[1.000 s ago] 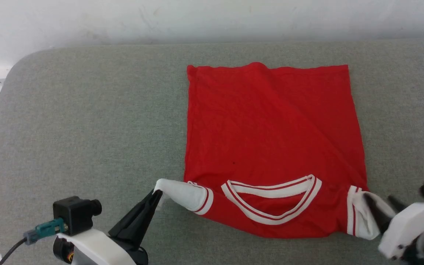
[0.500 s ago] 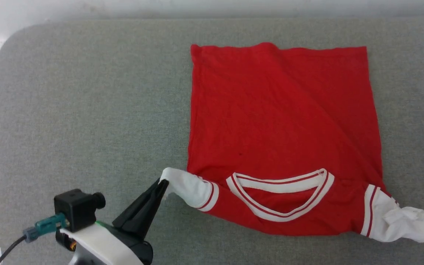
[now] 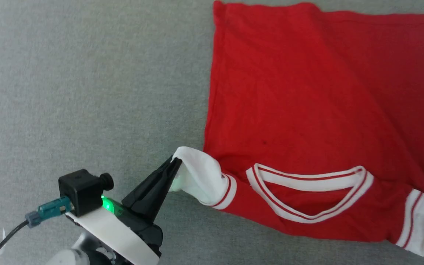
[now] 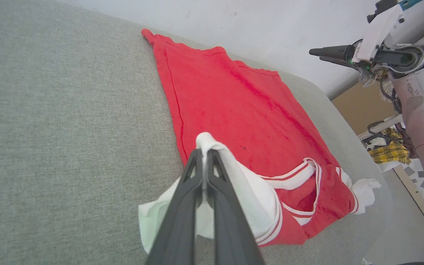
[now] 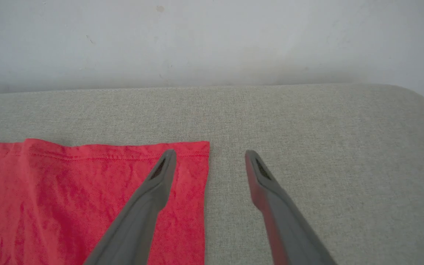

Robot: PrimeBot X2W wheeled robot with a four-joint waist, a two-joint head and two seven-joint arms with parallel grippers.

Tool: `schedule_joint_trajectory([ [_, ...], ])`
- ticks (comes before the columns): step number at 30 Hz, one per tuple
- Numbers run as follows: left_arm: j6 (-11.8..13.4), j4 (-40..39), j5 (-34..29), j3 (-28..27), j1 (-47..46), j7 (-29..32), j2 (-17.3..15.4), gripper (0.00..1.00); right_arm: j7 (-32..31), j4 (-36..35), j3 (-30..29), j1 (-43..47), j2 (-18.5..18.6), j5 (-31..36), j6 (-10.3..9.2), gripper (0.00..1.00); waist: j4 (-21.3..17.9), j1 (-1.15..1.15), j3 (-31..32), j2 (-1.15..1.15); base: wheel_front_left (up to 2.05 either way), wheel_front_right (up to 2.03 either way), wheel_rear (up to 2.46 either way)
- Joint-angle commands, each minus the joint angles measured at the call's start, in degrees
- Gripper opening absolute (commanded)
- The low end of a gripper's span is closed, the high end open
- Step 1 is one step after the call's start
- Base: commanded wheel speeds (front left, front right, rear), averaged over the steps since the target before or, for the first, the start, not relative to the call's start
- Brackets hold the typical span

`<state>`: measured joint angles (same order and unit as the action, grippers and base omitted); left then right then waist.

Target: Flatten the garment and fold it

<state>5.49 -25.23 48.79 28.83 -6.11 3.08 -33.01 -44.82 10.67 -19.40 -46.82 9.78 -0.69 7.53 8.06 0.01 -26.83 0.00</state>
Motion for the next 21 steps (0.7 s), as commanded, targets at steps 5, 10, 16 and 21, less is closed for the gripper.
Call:
schedule_joint_trajectory([
  [5,-0.9,0.1,-0.8,0.3,-1.7,-0.4,0.7,0.00,-0.2,2.6,-2.3,-2.4,-0.1,3.2,-0.04,1.00,3.5,-0.01,-4.9,0.00,0.00,0.00,0.00],
  [10,-1.2,0.5,-0.9,0.4,-2.4,-0.9,1.1,0.00,-0.8,4.1,-4.5,-3.1,-0.2,4.7,-0.04,1.00,4.2,-0.01,-6.4,0.00,0.00,0.00,0.00],
  [16,-1.4,0.8,-0.8,0.2,-2.8,-1.2,1.2,0.00,-1.6,4.8,-5.7,-3.8,-1.0,5.2,-0.04,0.08,4.4,-0.01,-7.3,0.00,0.00,0.00,0.00],
  [21,-1.2,1.3,-0.7,0.0,-2.8,-1.4,1.2,0.00,-1.7,4.7,-5.0,-4.3,-1.2,4.9,-0.04,0.00,4.0,-0.01,-6.6,0.00,0.00,0.00,0.00],
])
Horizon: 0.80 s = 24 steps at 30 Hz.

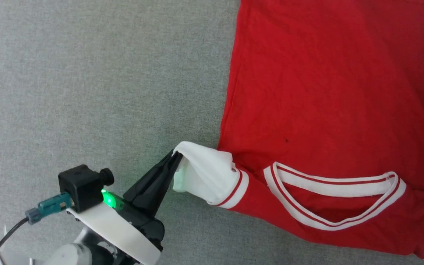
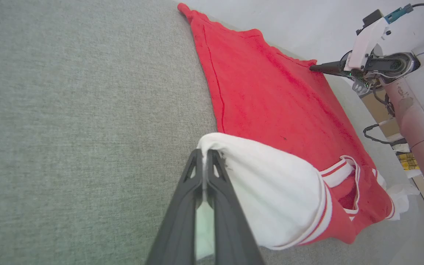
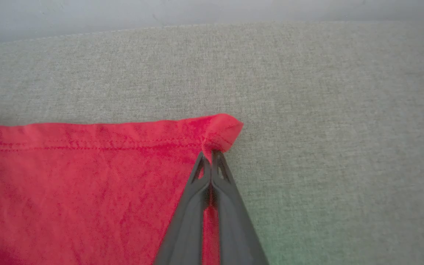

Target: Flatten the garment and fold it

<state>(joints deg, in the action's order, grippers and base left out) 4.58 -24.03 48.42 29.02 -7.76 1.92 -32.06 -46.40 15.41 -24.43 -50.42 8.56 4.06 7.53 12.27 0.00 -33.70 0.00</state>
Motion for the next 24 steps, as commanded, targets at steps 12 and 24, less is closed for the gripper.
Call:
schedule_joint_trajectory([
  [12,0.4,1.1,-0.4,-0.3,-0.1,-0.9,0.2,0.00,8.0,-3.2,2.3,3.8,0.2,-8.0,-0.04,0.00,-3.5,0.00,7.4,0.00,0.00,0.00,0.00],
  [24,2.8,0.3,0.3,-0.7,4.6,-0.8,-1.2,0.00,7.4,-24.4,-5.1,29.2,0.2,-21.5,-0.04,0.00,-9.5,0.00,18.2,0.00,0.00,0.00,0.00],
])
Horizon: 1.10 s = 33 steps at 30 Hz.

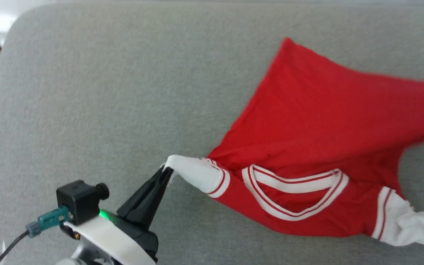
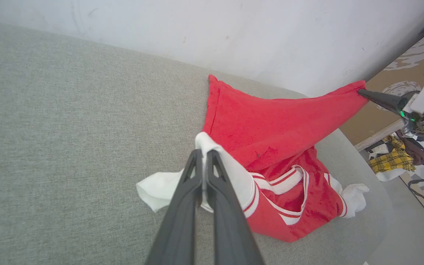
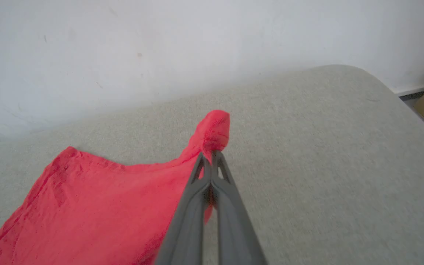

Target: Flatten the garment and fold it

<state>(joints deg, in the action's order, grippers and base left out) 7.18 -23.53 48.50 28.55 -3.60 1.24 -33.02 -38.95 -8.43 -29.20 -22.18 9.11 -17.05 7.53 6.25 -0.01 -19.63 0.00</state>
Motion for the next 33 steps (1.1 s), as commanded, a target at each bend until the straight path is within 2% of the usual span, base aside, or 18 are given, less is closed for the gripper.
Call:
schedule_joint_trajectory([
  [1,0.5,-0.2,0.3,-0.2,1.0,-0.1,-0.3,0.00,-0.5,-2.5,-1.5,3.5,-1.1,-1.2,-0.04,0.00,-4.0,0.01,4.7,0.00,0.00,0.00,0.00],
  [9,1.4,-0.2,0.7,0.7,3.9,0.6,-1.0,0.00,-2.8,-14.7,-12.7,21.1,-6.0,-9.3,-0.04,0.00,-5.3,0.01,7.6,0.00,0.00,0.00,0.00],
  [12,1.9,-0.6,1.1,0.5,5.1,0.7,-1.4,0.00,-2.8,-15.0,-16.5,26.1,-6.2,-12.7,-0.04,0.00,-5.7,0.01,7.8,0.00,0.00,0.00,0.00],
  [14,2.2,-1.1,1.1,0.3,5.7,0.7,-1.8,0.00,-2.3,-13.7,-16.8,28.8,-6.2,-14.3,-0.04,0.00,-6.2,0.01,7.6,0.00,0.00,0.00,0.00],
  [17,2.2,-1.5,1.0,0.5,5.8,1.0,-2.1,0.00,-0.2,-10.9,-12.8,32.0,-6.2,-13.7,-0.04,0.00,-6.5,0.01,7.0,0.00,0.00,0.00,0.00],
  [19,2.0,-1.6,0.7,1.0,5.3,1.4,-2.1,0.00,2.1,-8.1,-7.9,33.3,-6.2,-11.5,-0.04,0.00,-6.8,0.01,6.5,0.00,0.00,0.00,0.00],
  [23,1.3,-1.2,0.0,2.3,3.4,2.9,-2.1,0.00,6.3,0.4,0.7,32.3,-6.2,-7.8,-0.04,0.00,-7.0,0.01,5.5,0.00,0.00,0.00,0.00],
  [26,0.7,-0.7,-0.4,3.2,1.8,4.0,-1.8,0.00,7.8,7.7,4.8,30.1,-6.2,-5.4,-0.04,0.00,-7.0,0.01,5.1,0.00,0.00,0.00,0.00],
  [30,0.4,-0.2,-0.4,3.8,0.3,4.8,-1.2,0.00,9.8,15.1,6.6,27.3,-6.2,-2.3,-0.04,0.00,-6.8,0.01,4.7,0.00,0.00,0.00,0.00],
  [33,0.3,-0.1,-0.2,3.9,-0.1,4.9,-0.9,0.00,11.2,17.5,6.6,26.3,-6.2,-2.4,-0.04,0.00,-6.7,0.01,4.7,0.00,0.00,0.00,0.00],
])
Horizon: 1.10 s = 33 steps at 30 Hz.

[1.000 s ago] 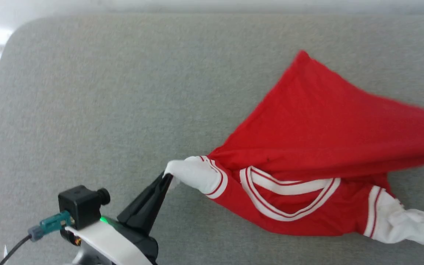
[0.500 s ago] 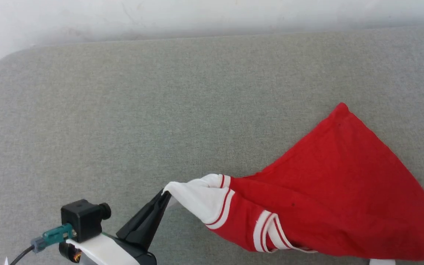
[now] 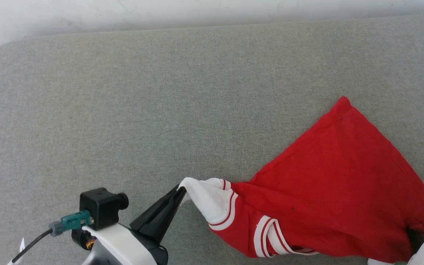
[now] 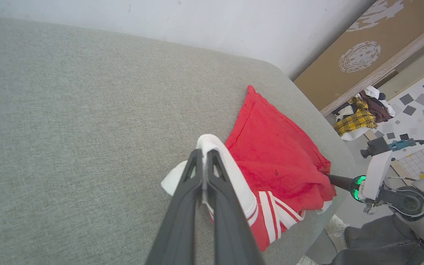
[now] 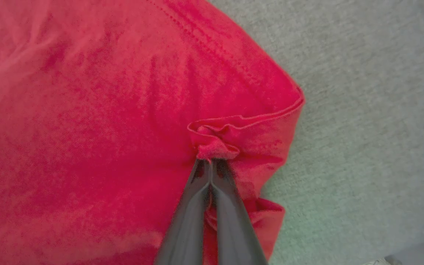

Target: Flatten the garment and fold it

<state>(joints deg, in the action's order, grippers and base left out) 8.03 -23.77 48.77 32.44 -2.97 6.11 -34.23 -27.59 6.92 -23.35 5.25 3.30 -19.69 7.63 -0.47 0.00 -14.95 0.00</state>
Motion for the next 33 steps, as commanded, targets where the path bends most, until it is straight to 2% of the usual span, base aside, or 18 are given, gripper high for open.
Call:
schedule_joint_trajectory([
  [1,-0.5,0.2,-0.4,0.0,-0.7,-0.1,0.4,0.00,0.0,2.1,0.5,-1.2,-0.4,0.3,-0.14,0.00,0.0,0.00,0.0,0.00,0.00,0.00,0.00],
  [2,-0.5,0.2,-0.1,-0.1,-0.6,-0.2,0.5,0.00,0.2,1.5,0.3,-1.1,-0.4,0.2,-0.14,0.14,0.0,0.00,0.0,0.00,0.00,0.00,0.00],
  [3,-0.5,0.2,0.0,-0.2,-0.5,-0.4,0.6,0.00,0.2,0.4,0.1,-0.9,-0.4,0.2,-0.14,0.58,0.0,0.00,0.0,0.00,0.00,0.00,0.00],
  [4,-0.5,0.2,0.0,-0.2,-0.5,-0.4,0.6,0.00,0.2,0.4,0.1,-0.9,-0.4,0.2,-0.14,0.58,0.0,0.00,0.0,0.00,0.00,0.00,0.00],
  [5,-0.6,0.2,0.1,-0.2,-0.4,-0.5,0.7,0.00,0.1,-1.0,-0.4,-0.6,-0.4,0.3,-0.14,1.00,0.0,0.00,0.1,0.00,0.00,0.00,0.00],
  [8,-0.6,0.4,0.3,-0.4,-0.2,-1.2,1.0,0.00,-1.9,-7.5,-1.7,0.5,-0.4,0.5,-0.14,1.00,0.1,0.00,0.0,0.00,0.00,0.00,0.00],
  [15,-1.0,0.3,0.5,-1.0,-0.1,-3.0,1.5,0.00,-13.1,-28.7,-4.9,-0.5,0.0,0.2,-0.14,1.00,0.8,0.00,-1.2,0.00,0.00,0.00,0.00],
  [18,-1.2,0.2,0.4,-1.2,-0.5,-3.5,1.6,0.00,-16.8,-32.4,-4.5,-4.7,1.6,1.2,-0.14,1.00,1.4,0.00,-2.4,0.00,0.00,0.00,0.00],
  [21,-1.3,0.1,0.1,-1.5,-0.9,-3.9,1.6,0.00,-18.3,-30.8,-0.8,-10.7,4.8,2.9,-0.14,1.00,1.7,0.00,-4.0,0.00,0.00,0.00,0.00],
  [25,-1.5,-0.4,-0.3,-1.7,-1.8,-4.0,1.4,0.00,-18.8,-23.1,6.0,-18.9,8.9,6.3,-0.14,1.00,2.3,0.00,-6.5,0.00,0.00,0.00,0.00],
  [33,-2.3,-0.8,-1.1,-1.0,-4.7,-3.1,1.6,0.00,-19.0,-8.7,14.3,-30.7,11.3,9.1,-0.14,1.00,4.6,0.00,-10.4,0.00,0.00,0.00,0.00],
])
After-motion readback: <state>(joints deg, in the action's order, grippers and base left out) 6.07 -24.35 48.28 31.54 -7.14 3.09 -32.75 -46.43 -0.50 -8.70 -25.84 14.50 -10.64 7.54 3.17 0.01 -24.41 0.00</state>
